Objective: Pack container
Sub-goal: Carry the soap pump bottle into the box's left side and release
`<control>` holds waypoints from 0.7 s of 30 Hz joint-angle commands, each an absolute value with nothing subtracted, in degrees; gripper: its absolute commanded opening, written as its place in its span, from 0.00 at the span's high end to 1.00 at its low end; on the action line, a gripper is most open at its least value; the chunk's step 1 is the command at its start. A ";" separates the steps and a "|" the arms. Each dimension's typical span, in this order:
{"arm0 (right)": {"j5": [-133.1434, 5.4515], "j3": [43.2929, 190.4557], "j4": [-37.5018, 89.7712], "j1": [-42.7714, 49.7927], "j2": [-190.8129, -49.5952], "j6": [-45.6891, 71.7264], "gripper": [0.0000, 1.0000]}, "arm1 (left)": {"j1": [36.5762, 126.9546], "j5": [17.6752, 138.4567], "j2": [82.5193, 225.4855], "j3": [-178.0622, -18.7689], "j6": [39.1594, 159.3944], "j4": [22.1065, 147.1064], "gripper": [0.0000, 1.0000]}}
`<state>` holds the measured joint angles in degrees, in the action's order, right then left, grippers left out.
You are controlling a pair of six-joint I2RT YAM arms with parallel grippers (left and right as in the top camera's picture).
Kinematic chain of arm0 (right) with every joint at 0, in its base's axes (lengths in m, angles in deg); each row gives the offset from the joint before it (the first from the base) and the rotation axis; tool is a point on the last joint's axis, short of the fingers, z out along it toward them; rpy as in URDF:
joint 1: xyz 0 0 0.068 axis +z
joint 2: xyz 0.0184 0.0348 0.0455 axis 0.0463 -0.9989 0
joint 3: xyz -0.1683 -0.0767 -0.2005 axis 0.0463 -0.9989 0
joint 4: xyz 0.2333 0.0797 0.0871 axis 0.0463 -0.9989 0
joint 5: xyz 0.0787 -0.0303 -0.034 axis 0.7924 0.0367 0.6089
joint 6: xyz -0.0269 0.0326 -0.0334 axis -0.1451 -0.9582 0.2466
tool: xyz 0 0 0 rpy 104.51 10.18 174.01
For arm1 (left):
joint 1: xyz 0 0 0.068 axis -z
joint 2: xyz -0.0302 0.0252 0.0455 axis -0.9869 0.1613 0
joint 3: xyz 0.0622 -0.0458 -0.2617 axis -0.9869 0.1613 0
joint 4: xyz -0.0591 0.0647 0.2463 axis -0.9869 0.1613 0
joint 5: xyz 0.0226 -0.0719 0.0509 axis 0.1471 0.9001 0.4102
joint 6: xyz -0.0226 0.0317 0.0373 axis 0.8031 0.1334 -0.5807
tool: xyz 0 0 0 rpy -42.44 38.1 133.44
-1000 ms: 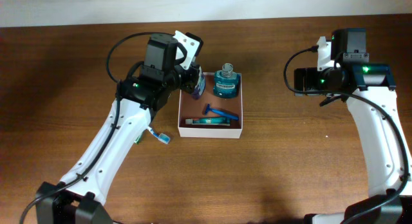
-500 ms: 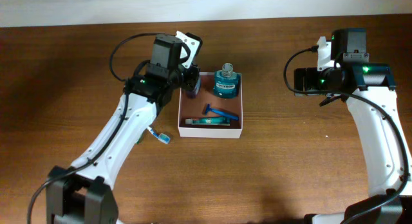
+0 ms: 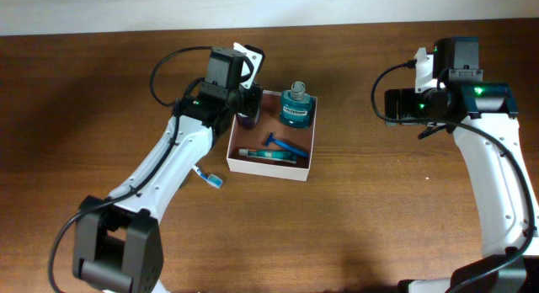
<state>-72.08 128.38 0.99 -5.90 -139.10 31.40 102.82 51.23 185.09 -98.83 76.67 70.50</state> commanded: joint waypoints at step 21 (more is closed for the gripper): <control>-72.47 128.78 1.03 -6.16 -138.92 30.92 0.02 | 101.91 49.13 179.56 -100.91 77.37 69.69 0.15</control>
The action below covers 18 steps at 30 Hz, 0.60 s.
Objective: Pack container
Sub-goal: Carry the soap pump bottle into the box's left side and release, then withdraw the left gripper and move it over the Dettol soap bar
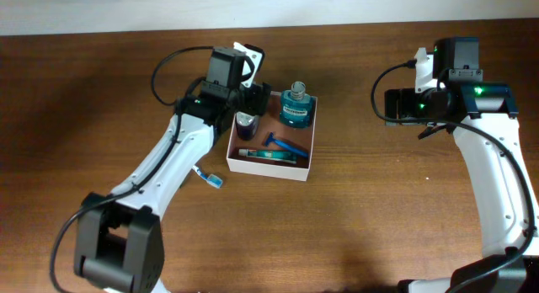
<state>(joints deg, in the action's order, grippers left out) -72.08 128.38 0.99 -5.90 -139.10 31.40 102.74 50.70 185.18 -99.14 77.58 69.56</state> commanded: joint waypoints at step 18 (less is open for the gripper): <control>-72.47 128.78 1.03 -6.16 -138.92 30.92 0.02 | 90.10 39.47 172.44 -100.73 103.57 100.14 0.01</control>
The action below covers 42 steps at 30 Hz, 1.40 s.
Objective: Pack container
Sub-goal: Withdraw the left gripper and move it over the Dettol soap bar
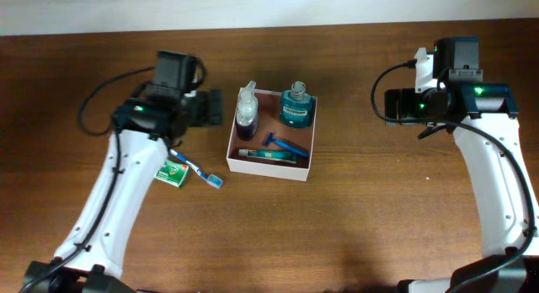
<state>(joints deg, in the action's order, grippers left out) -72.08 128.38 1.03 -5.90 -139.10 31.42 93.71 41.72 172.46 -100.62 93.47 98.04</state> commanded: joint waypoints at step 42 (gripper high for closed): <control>-72.47 128.78 1.03 -6.16 -138.92 30.90 0.01 | 73.60 55.14 172.46 -71.07 132.88 89.01 0.15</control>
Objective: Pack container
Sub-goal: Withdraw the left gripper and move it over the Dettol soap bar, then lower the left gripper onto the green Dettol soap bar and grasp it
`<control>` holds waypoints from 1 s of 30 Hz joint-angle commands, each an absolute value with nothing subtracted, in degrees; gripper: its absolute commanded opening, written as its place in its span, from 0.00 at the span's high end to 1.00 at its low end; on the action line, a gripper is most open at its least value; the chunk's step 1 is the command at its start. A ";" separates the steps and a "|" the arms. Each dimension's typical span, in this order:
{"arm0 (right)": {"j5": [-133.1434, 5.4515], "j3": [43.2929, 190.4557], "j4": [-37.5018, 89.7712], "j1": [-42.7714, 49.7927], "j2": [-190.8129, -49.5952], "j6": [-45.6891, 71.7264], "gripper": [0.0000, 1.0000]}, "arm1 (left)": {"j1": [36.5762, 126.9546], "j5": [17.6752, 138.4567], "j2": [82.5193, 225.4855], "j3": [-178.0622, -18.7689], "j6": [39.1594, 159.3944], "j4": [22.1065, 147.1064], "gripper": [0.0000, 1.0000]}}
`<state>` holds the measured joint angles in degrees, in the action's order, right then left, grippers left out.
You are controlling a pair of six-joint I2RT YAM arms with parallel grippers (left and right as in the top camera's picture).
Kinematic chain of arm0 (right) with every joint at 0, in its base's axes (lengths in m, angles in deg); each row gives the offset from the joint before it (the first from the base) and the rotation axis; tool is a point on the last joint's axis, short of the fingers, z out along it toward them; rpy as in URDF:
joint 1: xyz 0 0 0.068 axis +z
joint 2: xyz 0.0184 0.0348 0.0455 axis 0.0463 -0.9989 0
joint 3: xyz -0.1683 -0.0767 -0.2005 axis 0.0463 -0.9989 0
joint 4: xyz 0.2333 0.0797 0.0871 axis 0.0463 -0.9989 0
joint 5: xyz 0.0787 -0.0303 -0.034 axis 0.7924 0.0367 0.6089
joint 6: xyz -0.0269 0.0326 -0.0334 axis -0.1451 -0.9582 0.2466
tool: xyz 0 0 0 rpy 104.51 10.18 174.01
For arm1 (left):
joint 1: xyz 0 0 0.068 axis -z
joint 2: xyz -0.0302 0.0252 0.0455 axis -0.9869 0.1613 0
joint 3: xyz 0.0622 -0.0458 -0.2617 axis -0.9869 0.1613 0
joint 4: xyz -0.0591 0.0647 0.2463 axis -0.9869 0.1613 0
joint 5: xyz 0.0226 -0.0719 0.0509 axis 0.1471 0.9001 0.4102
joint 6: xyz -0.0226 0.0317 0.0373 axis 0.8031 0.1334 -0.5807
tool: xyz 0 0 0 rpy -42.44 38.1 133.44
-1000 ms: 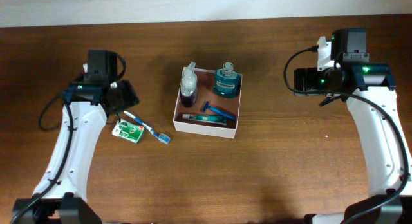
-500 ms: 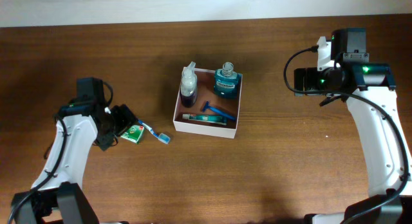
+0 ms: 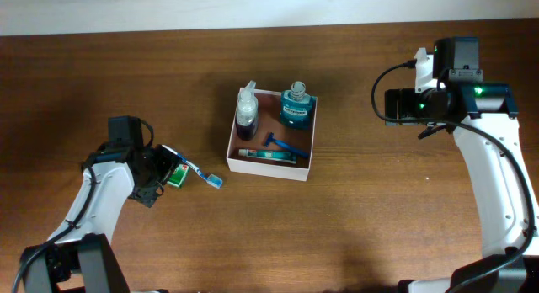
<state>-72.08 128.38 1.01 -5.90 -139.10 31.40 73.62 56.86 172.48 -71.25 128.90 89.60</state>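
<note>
The white container [image 3: 266, 168] sits mid-table. Inside it stand a clear spray bottle with dark liquid [image 3: 246, 110] at the back left and a teal bottle [image 3: 296, 106] at the back right. A blue razor [image 3: 285, 145] and a tube [image 3: 268, 155] lie along its front. Left of it on the table are a blue-and-white toothbrush [image 3: 199, 172] and a small green box [image 3: 176, 174]. My left gripper [image 3: 160, 175] is low at the green box, fingers spread open beside it. My right gripper [image 3: 392, 106] hovers far right, its fingers too dark to read.
Dark wooden table [image 3: 354, 226] with a pale wall strip along the back edge. The right arm's white links run down the right side. The left arm comes in from the bottom left corner.
My left gripper has moved from the table's upper left, beside the container, down and left to the green box and toothbrush. The right arm has not moved.
My left gripper was over the container's back left corner with the spray bottle. Then it sat behind the bottle standing in the box. Then it was clear to the left, bottle left upright. Now it is down at the green box.
</note>
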 commanded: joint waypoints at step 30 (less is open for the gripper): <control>-72.47 128.78 1.03 -6.16 -138.92 30.92 0.02 | 80.46 46.94 176.35 -71.07 139.77 83.57 0.08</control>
<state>-72.10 128.38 0.99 -5.90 -139.10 31.40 80.33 48.21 174.78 -71.25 139.00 83.98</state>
